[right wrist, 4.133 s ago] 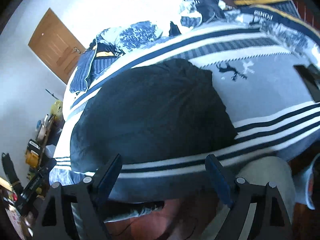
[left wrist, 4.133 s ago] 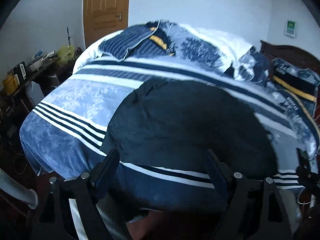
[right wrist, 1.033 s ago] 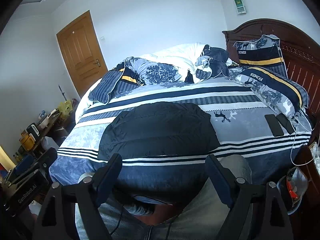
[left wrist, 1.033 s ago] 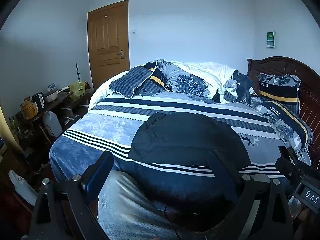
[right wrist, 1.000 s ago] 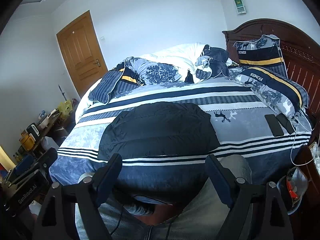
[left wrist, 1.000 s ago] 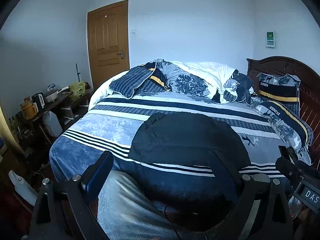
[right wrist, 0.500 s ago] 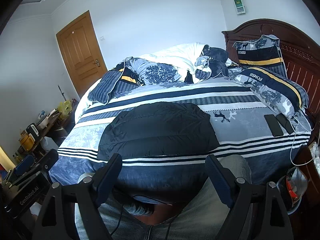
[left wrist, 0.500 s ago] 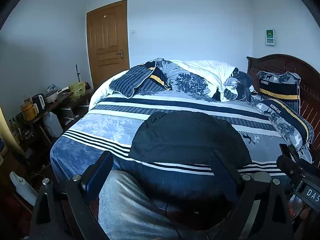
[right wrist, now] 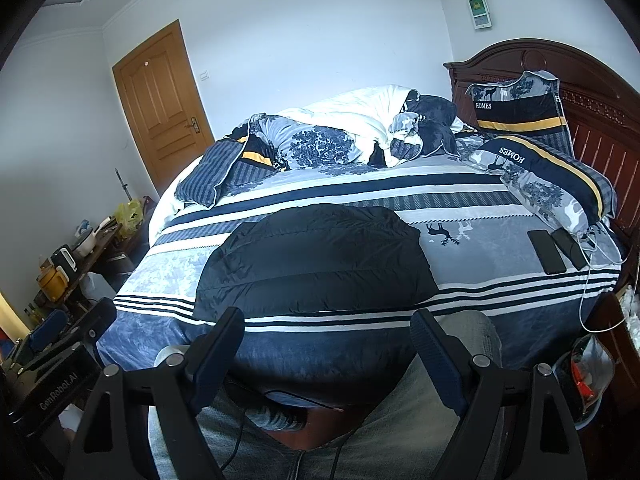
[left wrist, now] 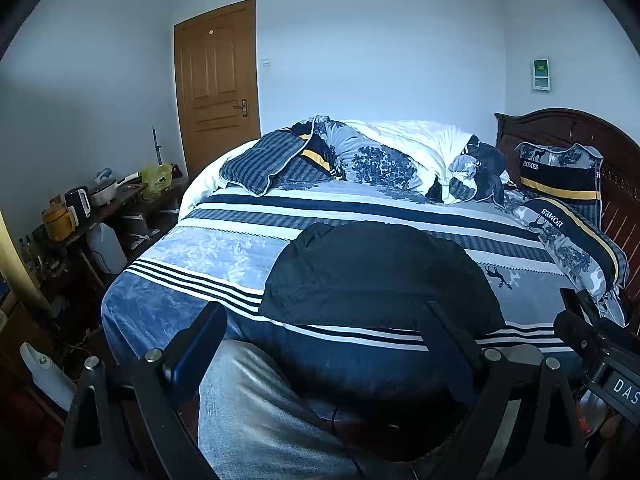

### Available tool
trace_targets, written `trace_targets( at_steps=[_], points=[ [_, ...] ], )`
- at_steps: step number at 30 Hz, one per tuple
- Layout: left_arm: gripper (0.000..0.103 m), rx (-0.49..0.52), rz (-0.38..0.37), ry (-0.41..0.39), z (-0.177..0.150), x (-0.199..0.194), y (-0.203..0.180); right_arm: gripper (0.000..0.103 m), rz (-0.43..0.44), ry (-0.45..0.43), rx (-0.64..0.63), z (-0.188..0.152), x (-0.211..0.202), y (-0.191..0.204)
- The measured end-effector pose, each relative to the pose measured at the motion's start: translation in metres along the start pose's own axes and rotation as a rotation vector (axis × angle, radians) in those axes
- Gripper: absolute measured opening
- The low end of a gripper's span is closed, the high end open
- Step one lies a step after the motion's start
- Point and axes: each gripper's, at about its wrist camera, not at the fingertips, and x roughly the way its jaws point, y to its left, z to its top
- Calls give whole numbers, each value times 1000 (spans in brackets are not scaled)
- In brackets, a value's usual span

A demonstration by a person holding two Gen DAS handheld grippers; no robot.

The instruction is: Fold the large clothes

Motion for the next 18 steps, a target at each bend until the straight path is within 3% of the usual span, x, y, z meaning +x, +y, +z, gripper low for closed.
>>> trace_targets(
  at_steps=[18],
  points=[
    [96,-1,4,-2,1,1,5,87,-1,-2,-4,0,-1,-3]
  ],
)
